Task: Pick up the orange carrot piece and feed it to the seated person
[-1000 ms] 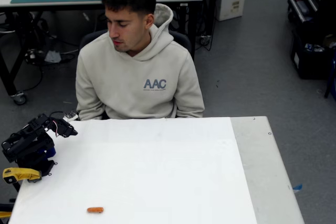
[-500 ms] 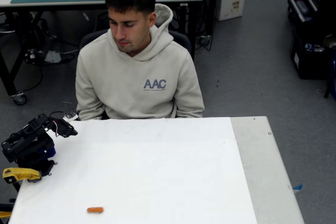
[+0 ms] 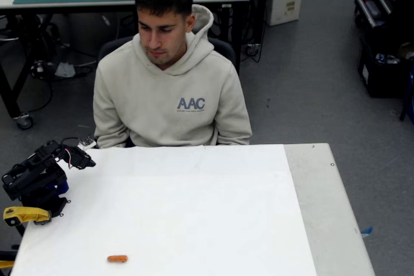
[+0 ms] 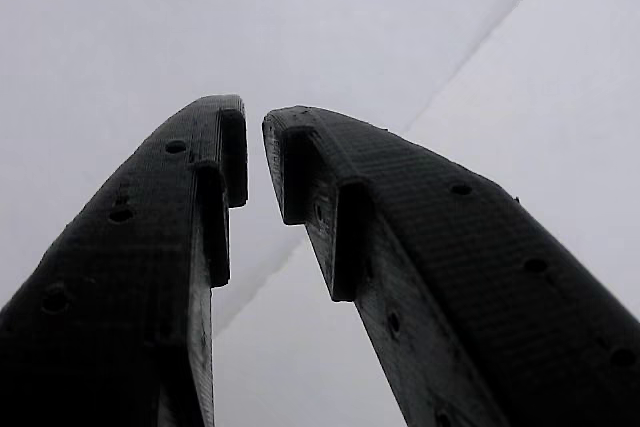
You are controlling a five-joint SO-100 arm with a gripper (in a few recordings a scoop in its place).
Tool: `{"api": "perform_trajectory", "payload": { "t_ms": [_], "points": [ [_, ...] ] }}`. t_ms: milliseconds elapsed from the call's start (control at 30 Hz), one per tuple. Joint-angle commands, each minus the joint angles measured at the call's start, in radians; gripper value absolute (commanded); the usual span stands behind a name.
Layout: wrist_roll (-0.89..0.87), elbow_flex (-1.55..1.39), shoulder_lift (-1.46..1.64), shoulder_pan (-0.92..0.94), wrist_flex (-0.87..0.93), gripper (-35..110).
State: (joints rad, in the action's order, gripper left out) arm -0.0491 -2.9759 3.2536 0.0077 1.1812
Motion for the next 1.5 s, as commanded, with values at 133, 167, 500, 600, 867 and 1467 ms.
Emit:
{"api": "perform_trajectory", "payload": {
  "t_ms": [133, 167, 500, 600, 867, 1467],
  "points": [
    [-0.015, 0.061, 0.026, -0.017, 0.018, -2],
    [-0.015, 0.061, 0.026, -0.017, 0.018, -2],
    [-0.014, 0.061, 0.026, -0.023, 0.018, -2],
    [-0.015, 0.064, 0.026, -0.014, 0.018, -2],
    [-0.015, 0.072, 0.009, 0.025, 0.018, -2],
    [0.000, 0.456, -0.511, 0.417, 0.017, -2]
  ]
}}
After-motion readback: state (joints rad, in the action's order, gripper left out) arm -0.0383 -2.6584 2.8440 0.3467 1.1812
